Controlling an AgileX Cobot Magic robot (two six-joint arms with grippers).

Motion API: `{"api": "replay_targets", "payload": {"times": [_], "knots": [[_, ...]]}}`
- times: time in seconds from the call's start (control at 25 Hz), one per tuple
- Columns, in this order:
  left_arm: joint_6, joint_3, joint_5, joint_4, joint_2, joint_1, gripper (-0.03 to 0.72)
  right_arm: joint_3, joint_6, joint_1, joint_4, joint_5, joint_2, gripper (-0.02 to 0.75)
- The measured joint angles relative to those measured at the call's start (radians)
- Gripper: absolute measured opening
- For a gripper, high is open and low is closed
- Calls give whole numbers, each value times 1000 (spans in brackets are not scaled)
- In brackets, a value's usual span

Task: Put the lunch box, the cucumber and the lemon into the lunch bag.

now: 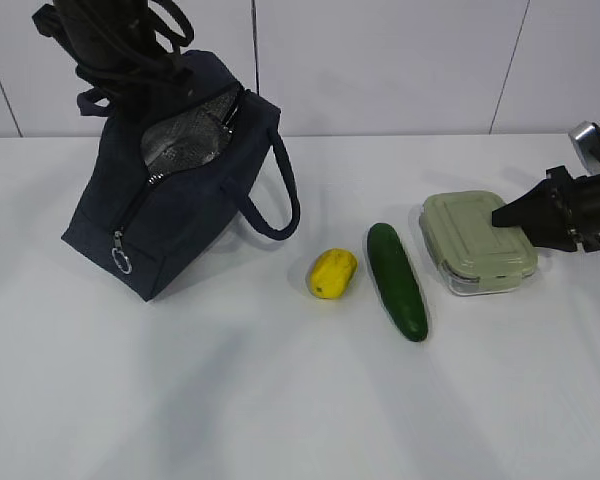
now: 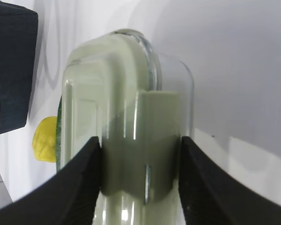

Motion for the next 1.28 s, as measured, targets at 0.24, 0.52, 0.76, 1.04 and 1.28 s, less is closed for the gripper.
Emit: {"api": "replay_targets", "payload": {"times": [0.24, 0.52, 0.76, 1.04, 1.28], "knots": [[0, 0, 0, -11, 0, 0, 3, 1, 4, 49, 15, -12, 0, 363], [0, 0, 0, -14, 0, -2, 3, 4, 6, 75, 44, -21, -30, 363], [0, 0, 0, -21, 0, -4, 3, -2, 6, 90, 62, -24, -79, 363], [0, 0, 0, -39, 0, -5, 3, -5, 6, 138, 82, -21, -138, 363], [0, 0, 0, -42, 0, -5, 3, -12, 11, 192, 96, -18, -174, 363]]}}
